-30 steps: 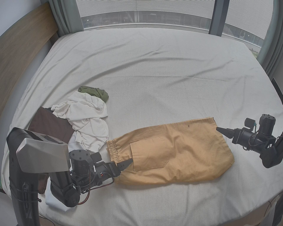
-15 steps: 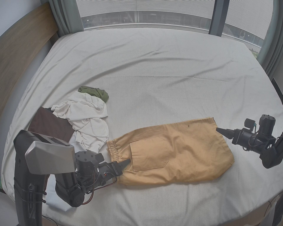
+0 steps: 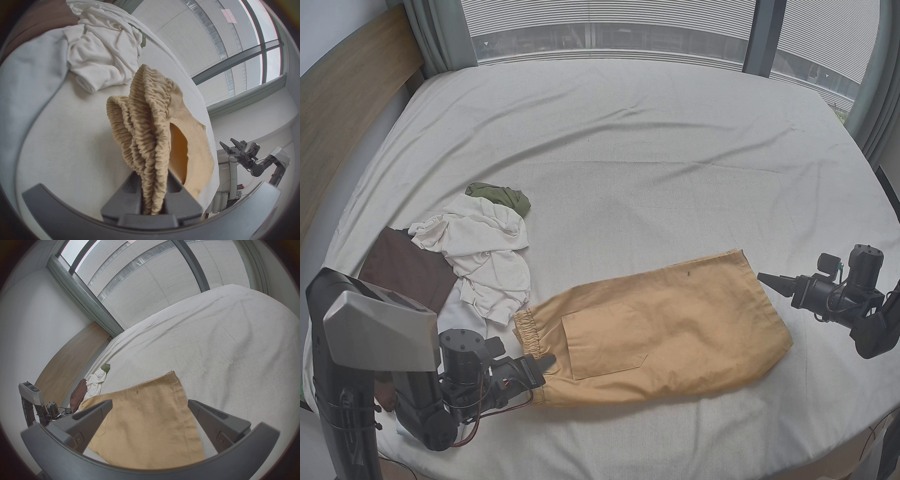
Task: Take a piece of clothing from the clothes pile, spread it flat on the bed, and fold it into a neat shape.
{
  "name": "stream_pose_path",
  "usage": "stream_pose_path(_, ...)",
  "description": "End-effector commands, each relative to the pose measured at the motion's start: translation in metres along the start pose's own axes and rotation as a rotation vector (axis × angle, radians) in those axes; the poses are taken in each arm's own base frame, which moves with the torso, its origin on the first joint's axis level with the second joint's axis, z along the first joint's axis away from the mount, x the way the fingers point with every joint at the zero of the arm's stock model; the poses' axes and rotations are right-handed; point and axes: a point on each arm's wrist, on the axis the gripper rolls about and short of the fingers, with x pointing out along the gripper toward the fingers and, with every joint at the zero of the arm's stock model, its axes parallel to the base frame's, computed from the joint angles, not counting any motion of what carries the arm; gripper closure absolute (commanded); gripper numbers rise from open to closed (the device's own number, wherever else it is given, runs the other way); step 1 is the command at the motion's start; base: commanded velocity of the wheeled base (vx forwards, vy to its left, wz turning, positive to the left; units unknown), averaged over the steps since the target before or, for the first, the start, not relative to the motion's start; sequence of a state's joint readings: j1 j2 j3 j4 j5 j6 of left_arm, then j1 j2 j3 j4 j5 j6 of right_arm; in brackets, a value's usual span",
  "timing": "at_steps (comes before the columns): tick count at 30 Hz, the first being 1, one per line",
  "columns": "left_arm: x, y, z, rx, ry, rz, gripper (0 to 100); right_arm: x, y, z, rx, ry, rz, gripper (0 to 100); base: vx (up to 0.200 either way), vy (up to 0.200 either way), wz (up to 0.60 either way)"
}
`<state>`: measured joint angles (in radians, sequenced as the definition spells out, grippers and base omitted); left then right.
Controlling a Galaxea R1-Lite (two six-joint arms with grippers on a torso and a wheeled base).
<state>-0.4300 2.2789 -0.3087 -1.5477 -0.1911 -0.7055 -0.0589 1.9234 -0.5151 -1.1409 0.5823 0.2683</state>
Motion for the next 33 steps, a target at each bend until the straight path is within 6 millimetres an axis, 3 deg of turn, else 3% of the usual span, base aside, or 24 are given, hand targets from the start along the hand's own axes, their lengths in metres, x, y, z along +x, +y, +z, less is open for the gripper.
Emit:
stream_pose_path(1,-0.024,-0.004,0.01,-0.004,-0.025,-0.011,100,0.001,0.0,-0.002,0.003,0.006,0.001,0,0.0,0.0,0.0)
stream_pose_path(9,-0.042,0.002,0.012,-0.011,-0.024,0.022,100,0.0,0.0,-0.004,0.006,0.014,0.001,0,0.0,0.0,0.0)
stream_pose_path(21,-0.05,0.004,0.023,0.033,-0.068,0.024,100,0.001,0.004,-0.006,0.006,0.022,0.01,0,0.0,0.0,0.0)
stream_pose_path(33,-0.043,-0.036,0.031,0.093,-0.107,-0.146,100,0.003,0.007,-0.009,0.005,0.033,0.021,0,0.0,0.0,0.0)
